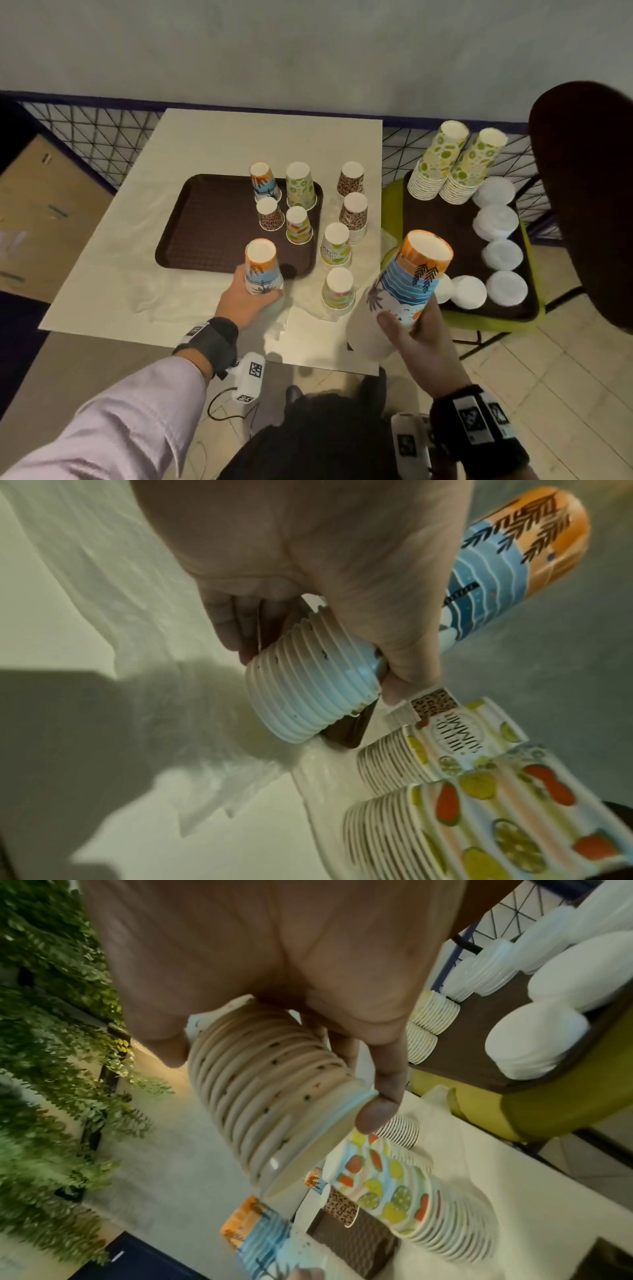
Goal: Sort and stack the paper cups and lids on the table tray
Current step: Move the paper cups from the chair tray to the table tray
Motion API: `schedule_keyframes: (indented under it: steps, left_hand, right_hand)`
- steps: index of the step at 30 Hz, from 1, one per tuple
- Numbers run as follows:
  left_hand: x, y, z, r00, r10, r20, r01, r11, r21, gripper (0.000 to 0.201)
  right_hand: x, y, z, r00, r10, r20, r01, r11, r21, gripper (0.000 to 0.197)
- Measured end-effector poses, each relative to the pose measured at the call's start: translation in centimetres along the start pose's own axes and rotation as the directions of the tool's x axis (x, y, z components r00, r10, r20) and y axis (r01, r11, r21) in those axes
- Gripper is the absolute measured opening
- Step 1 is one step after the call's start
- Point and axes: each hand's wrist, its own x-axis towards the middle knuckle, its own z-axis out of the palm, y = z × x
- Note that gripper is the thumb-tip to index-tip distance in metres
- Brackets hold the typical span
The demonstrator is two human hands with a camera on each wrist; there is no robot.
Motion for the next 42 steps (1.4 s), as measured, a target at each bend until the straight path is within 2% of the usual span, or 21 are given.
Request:
schedule_keyframes:
  steps: [7,11,16,17,19,21,22,24,26,29,31,35,39,42]
  left_hand:
    - [0.9,-2.3,1.0,1.000,-0.002,-0.009,0.003,0.999,0.045,0.074]
    - [0.4,-2.6,1.0,1.000,-0.024,-0.013,0.024,1.000,0.009,0.090]
    - [-2.4,-1.9,-0.5,0.985,-0.169,-0.026,0.169,0.986,0.000,0.114]
    - [-3.4,-1.9,-1.0,0.983,-0.179,-0.041,0.180,0.983,0.023,0.114]
    - [-5.5,-1.8,-2.1,0.990,-0.140,-0.016,0.141,0.989,0.054,0.095]
    - [-8.0,-0.6,-3.1,0.994,-0.038,0.102,0.033,0.998,0.055,0.068]
    - [-9.3,0.4,-3.6,0.981,0.022,0.195,-0.030,0.999,0.036,0.065]
    - [-11.3,2.7,-4.1,0.925,0.132,0.357,-0.128,0.991,-0.035,0.082]
    - [-12.1,4.4,-3.9,0.890,0.217,0.402,-0.200,0.976,-0.085,0.098]
    - [-11.8,5.6,-3.1,0.878,0.303,0.371,-0.286,0.953,-0.103,0.089]
    - [-11.2,5.5,-2.7,0.900,0.305,0.312,-0.300,0.952,-0.066,0.079]
    - [-10.5,4.4,-1.4,0.945,0.266,0.191,-0.266,0.964,-0.023,0.058]
    - [-10.2,3.1,-0.3,0.965,0.208,0.162,-0.204,0.978,-0.042,0.049]
    - [-10.1,2.2,0.5,0.976,0.158,0.151,-0.146,0.985,-0.090,0.047]
  right_hand:
    - [-0.7,-1.3,3.5,0.998,-0.030,-0.053,0.031,1.000,0.005,0.065]
    - [-1.0,-1.6,4.5,0.998,-0.032,-0.054,0.032,0.999,-0.001,0.063]
    - [-0.8,-2.1,5.3,0.998,-0.031,-0.049,0.027,0.995,-0.095,0.062]
    - [-0.6,-2.1,5.5,0.998,-0.032,-0.050,0.027,0.994,-0.106,0.061]
    - [-0.2,-1.9,5.9,0.999,-0.030,-0.041,0.025,0.994,-0.104,0.060]
    - [0.1,-1.8,6.7,1.000,-0.020,-0.018,0.017,0.994,-0.106,0.062]
    - [0.3,-1.7,7.2,1.000,-0.013,-0.005,0.013,0.995,-0.103,0.062]
    - [0.8,-1.5,8.4,0.999,-0.028,0.029,0.030,0.995,-0.090,0.063]
    - [1.3,-1.2,9.8,0.996,-0.054,0.065,0.060,0.993,-0.098,0.066]
    - [2.3,-0.3,11.6,0.992,-0.055,0.111,0.072,0.985,-0.156,0.081]
    - [2.7,0.4,12.3,0.989,-0.070,0.131,0.097,0.972,-0.212,0.089]
    - [3.4,1.2,12.8,0.972,-0.076,0.221,0.144,0.940,-0.309,0.086]
    - [3.3,1.4,12.1,0.946,-0.069,0.315,0.197,0.898,-0.394,0.088]
    - [2.5,0.2,9.9,0.953,-0.078,0.292,0.194,0.899,-0.393,0.082]
